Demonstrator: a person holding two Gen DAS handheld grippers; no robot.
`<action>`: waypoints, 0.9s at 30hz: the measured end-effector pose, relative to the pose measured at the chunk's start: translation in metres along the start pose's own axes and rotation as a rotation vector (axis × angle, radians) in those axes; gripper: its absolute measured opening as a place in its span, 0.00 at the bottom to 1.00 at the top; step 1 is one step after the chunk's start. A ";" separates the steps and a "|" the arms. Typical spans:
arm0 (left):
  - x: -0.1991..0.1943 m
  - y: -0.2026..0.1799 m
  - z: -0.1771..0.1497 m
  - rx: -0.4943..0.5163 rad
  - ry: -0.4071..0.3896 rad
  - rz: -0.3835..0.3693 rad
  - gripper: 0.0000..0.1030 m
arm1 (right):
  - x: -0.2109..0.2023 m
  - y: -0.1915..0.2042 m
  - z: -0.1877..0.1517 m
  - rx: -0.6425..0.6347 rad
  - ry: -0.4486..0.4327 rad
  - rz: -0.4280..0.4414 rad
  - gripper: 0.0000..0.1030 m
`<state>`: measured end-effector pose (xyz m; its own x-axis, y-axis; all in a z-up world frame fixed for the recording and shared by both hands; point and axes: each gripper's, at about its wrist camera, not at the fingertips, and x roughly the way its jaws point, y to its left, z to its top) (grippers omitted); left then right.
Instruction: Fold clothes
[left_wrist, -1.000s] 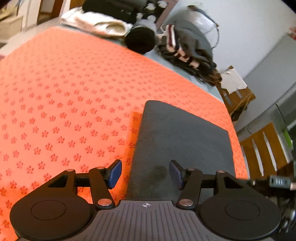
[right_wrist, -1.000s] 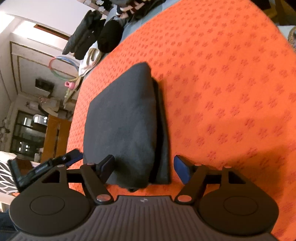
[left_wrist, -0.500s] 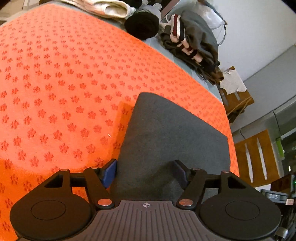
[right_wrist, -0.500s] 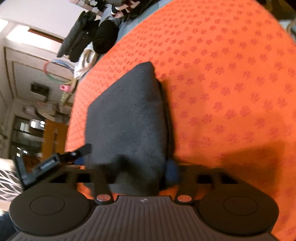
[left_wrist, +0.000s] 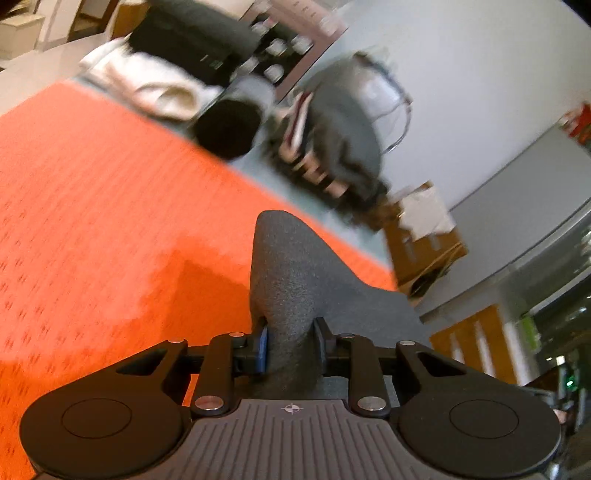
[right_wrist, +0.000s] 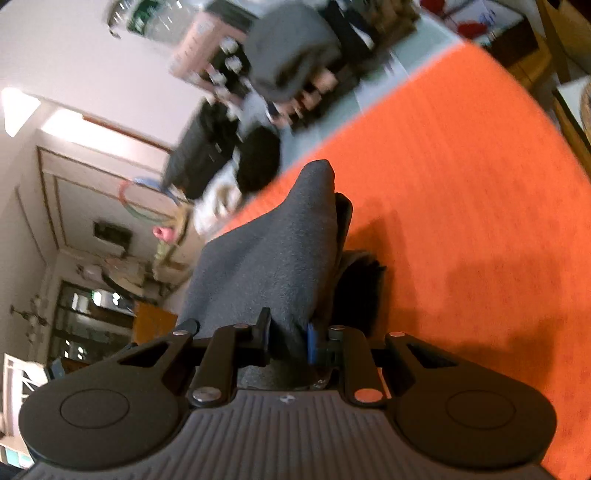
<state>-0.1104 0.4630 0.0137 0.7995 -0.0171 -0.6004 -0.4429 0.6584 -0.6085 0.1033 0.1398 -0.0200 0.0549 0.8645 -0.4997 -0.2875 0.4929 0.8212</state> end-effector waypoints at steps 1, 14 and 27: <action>0.003 -0.007 0.012 0.004 -0.009 -0.013 0.26 | -0.003 0.005 0.012 -0.004 -0.019 0.016 0.20; 0.088 -0.086 0.183 0.111 -0.156 -0.157 0.27 | 0.010 0.065 0.228 -0.134 -0.201 0.133 0.20; 0.227 -0.100 0.318 0.150 -0.230 -0.171 0.28 | 0.114 0.050 0.413 -0.205 -0.306 0.145 0.21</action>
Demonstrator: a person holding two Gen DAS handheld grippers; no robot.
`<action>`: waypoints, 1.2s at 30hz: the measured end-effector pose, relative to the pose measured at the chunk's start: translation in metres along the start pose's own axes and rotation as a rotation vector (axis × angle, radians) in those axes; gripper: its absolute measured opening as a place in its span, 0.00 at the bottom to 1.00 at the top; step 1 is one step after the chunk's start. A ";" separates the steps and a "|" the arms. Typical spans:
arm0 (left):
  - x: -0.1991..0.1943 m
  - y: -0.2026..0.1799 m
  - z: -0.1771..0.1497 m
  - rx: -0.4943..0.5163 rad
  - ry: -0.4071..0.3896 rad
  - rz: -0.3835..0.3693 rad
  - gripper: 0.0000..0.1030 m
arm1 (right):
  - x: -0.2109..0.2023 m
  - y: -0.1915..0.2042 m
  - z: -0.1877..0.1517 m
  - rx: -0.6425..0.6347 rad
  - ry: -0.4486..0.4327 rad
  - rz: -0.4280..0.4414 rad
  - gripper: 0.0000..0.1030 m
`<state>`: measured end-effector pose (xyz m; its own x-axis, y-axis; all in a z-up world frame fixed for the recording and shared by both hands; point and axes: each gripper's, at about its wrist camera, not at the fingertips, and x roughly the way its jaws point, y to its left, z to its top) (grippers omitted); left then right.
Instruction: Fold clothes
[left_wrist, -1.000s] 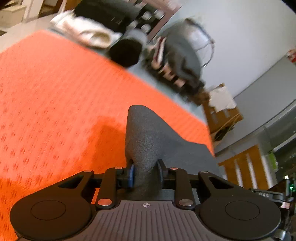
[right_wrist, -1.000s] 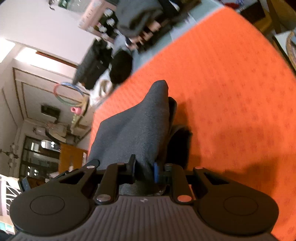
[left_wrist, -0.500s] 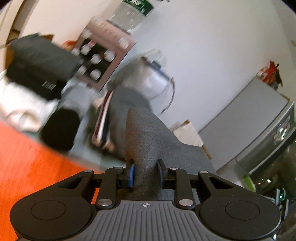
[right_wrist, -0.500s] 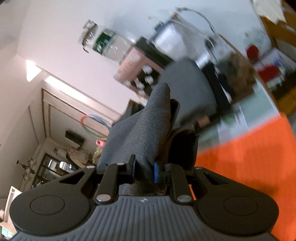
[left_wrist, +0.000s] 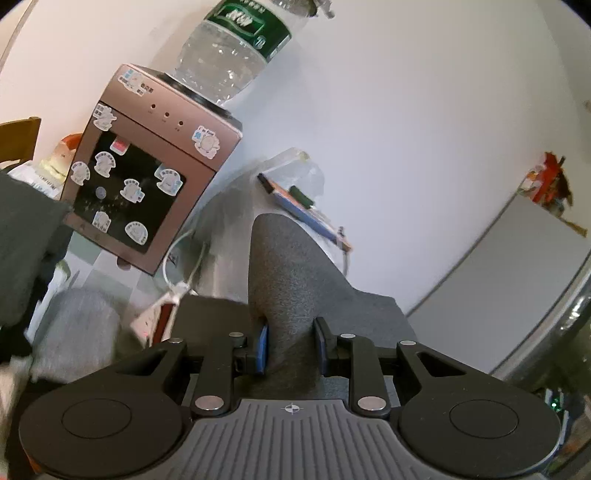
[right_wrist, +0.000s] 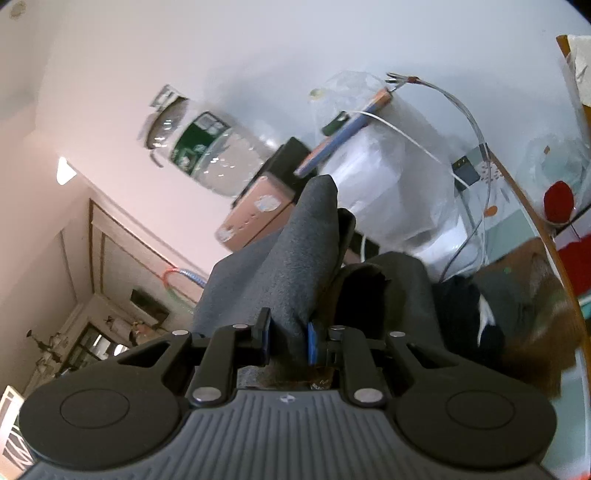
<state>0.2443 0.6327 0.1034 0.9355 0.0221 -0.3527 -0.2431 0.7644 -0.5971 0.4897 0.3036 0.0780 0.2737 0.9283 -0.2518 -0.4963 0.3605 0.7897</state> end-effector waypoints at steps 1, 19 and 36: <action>0.013 0.006 -0.001 0.011 0.007 0.008 0.28 | 0.011 -0.012 0.000 0.011 0.000 -0.009 0.21; 0.065 0.062 -0.034 0.000 0.035 0.119 0.61 | 0.044 -0.088 -0.017 0.075 -0.009 -0.159 0.41; -0.113 -0.037 -0.048 0.231 0.047 0.163 0.82 | -0.110 0.065 -0.046 -0.076 -0.050 -0.273 0.54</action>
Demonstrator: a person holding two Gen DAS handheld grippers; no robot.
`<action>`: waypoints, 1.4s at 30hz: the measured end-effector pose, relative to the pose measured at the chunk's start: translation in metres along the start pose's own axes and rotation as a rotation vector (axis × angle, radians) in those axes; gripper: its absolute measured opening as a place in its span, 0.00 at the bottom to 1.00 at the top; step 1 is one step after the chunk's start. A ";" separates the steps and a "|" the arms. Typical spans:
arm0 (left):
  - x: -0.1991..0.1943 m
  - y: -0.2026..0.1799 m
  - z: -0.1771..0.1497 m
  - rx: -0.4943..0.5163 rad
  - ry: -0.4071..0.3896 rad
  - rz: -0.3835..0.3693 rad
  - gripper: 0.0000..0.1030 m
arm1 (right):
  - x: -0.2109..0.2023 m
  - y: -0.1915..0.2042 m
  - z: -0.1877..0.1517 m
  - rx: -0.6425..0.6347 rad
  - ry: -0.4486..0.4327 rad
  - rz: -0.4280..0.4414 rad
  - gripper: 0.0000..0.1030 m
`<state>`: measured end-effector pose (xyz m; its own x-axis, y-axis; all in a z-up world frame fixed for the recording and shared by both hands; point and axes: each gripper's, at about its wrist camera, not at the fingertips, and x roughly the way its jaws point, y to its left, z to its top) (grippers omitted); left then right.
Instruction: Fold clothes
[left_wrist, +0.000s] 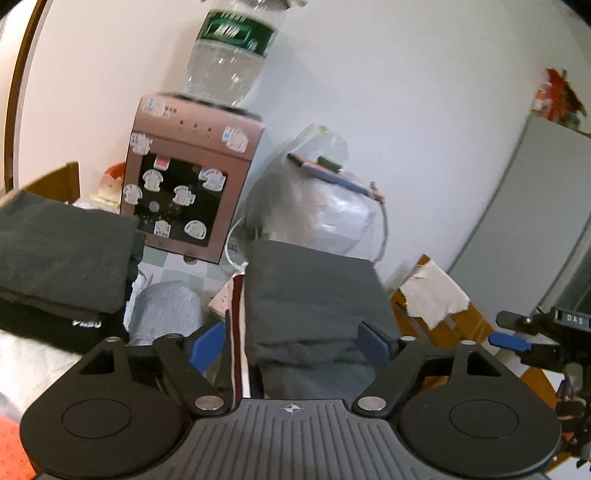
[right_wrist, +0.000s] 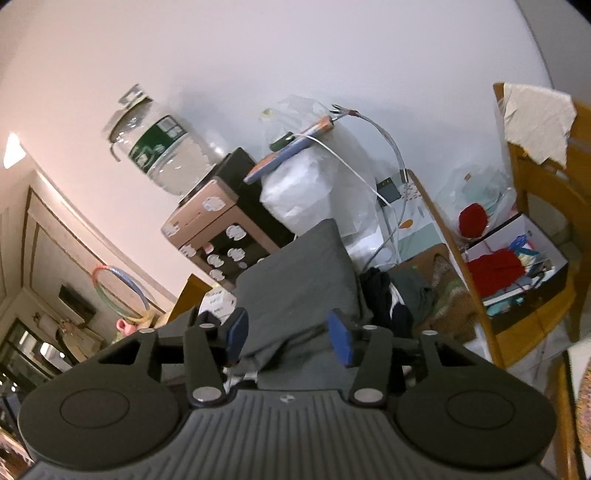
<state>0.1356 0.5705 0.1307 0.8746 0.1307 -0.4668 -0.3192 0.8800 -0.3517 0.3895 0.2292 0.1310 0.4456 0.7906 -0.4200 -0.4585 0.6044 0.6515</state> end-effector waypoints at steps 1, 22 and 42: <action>-0.012 -0.005 -0.004 0.007 -0.003 -0.010 0.84 | -0.010 0.006 -0.005 -0.006 0.000 -0.004 0.54; -0.199 -0.090 -0.119 0.203 -0.109 0.087 1.00 | -0.190 0.112 -0.171 -0.337 -0.063 -0.174 0.99; -0.267 -0.084 -0.246 0.189 0.045 0.182 1.00 | -0.238 0.136 -0.354 -0.481 -0.140 -0.380 1.00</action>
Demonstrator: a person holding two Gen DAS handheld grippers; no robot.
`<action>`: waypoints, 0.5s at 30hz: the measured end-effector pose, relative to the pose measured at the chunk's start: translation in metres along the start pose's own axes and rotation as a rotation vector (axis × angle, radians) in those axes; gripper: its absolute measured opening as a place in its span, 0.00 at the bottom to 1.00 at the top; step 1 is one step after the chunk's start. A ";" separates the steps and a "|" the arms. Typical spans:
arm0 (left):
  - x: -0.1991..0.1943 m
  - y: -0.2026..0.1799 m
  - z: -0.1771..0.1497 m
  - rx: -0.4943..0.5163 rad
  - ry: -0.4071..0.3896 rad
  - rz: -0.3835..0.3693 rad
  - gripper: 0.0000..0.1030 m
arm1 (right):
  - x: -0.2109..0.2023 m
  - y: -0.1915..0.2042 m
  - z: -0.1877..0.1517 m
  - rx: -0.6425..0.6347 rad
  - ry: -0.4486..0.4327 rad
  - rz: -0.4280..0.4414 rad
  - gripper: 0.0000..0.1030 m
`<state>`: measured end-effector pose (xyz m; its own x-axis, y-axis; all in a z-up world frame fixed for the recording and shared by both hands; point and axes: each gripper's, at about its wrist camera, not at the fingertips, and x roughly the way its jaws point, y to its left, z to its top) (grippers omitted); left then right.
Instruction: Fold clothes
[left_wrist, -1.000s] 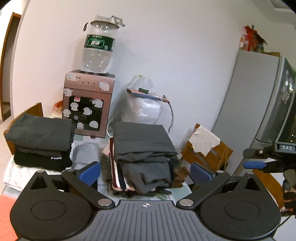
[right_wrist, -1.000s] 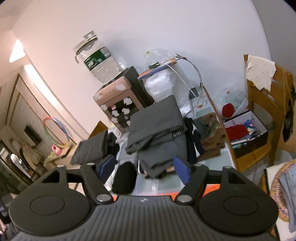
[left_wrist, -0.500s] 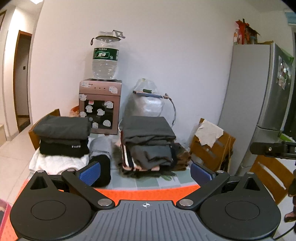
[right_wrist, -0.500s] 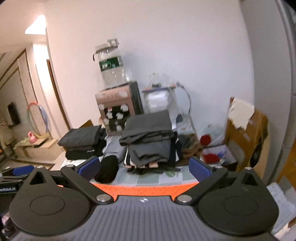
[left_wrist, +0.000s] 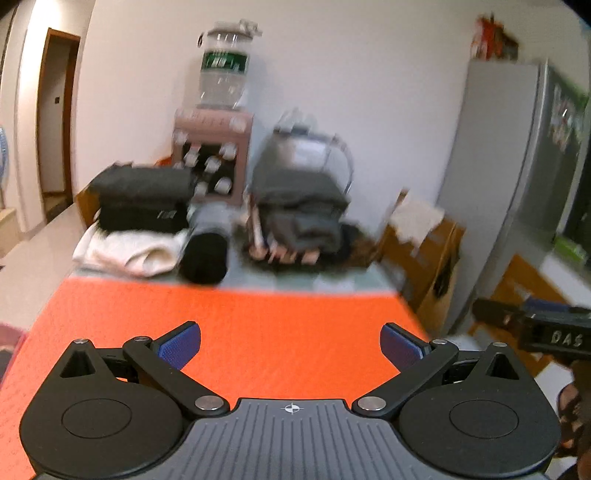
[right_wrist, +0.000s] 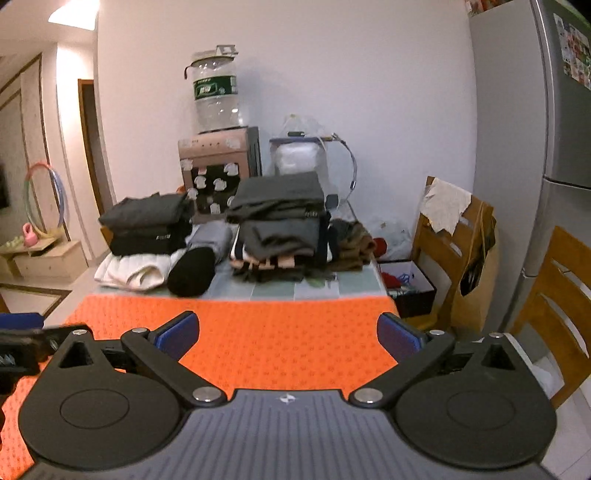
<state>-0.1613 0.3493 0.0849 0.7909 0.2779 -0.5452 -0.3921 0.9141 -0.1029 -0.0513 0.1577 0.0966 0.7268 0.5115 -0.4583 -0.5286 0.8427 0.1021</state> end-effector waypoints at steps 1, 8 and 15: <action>-0.001 -0.001 -0.006 0.013 0.022 0.016 1.00 | -0.002 0.004 -0.006 -0.005 0.004 -0.003 1.00; -0.009 0.003 -0.031 0.053 0.071 0.027 1.00 | -0.008 0.032 -0.030 -0.039 0.037 -0.040 1.00; -0.004 -0.001 -0.036 0.094 0.102 0.053 1.00 | -0.005 0.048 -0.034 -0.070 0.083 -0.013 1.00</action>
<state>-0.1812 0.3367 0.0578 0.7163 0.2994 -0.6303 -0.3829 0.9238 0.0037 -0.0956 0.1900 0.0734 0.6964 0.4827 -0.5310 -0.5508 0.8339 0.0356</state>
